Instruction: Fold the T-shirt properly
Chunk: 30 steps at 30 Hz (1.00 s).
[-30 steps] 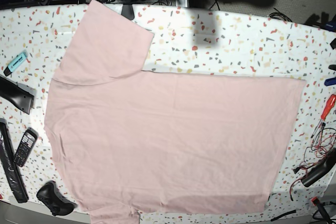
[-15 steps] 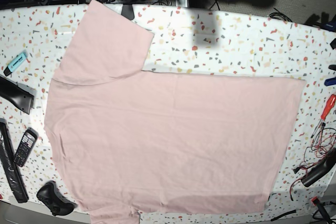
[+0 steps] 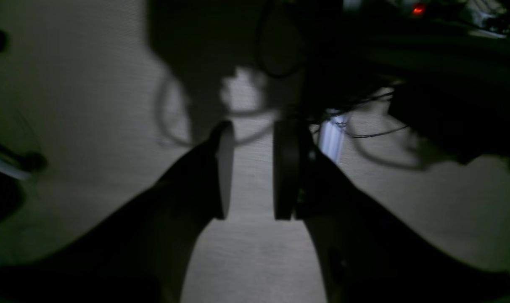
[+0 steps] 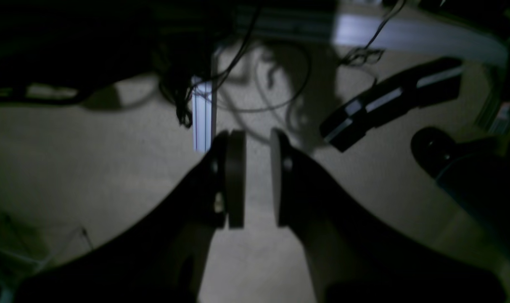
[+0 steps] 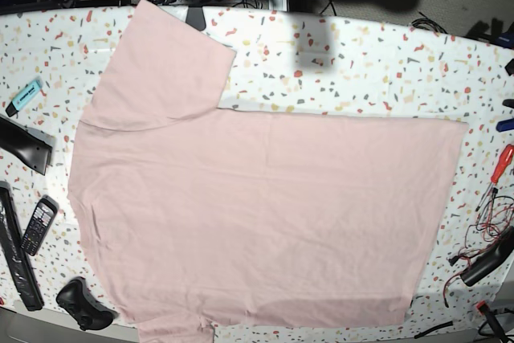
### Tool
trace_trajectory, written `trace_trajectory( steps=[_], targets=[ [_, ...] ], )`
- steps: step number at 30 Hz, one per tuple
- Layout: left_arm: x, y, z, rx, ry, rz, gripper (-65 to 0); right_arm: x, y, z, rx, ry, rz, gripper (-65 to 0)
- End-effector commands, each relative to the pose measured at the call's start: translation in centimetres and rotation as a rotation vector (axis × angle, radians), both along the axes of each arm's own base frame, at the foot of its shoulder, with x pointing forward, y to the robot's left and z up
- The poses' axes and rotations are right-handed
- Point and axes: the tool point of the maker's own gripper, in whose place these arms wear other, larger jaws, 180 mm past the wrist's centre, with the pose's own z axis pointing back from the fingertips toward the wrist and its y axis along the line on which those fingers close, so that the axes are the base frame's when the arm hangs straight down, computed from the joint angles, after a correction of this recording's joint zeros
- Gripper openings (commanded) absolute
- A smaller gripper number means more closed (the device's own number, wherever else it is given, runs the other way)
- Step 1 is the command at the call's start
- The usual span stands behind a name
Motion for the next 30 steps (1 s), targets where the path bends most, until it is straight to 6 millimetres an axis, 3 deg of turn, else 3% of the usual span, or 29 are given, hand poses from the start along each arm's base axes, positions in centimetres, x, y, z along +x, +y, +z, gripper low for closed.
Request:
trace_trajectory(
  steps=[1, 6, 11, 19, 30],
  targets=[
    [-0.2, 1.0, 1.2, 0.015, -0.021, -0.009, -49.3, -0.5, 0.3, 1.2, 0.022, -0.008, 0.019, -54.3],
    [0.8, 3.1, 5.6, 0.049, -0.083, -0.081, -49.3, -0.7, 3.1, 6.5, 0.117, -0.064, 0.105, -54.3],
    [3.8, 3.7, 9.2, 0.084, -0.146, -0.18, -49.3, 0.7, 4.3, 10.8, 0.154, -0.073, 0.193, -54.3],
    [10.8, 4.0, 14.8, 0.202, -0.313, -0.399, -49.3, 8.7, 2.1, 16.2, 0.072, -0.275, 0.215, -54.3],
    [19.0, 4.4, 22.9, 0.457, -0.5, -0.745, -49.3, 17.0, -1.7, 24.4, -0.121, -0.554, 0.272, -54.4]
  ],
)
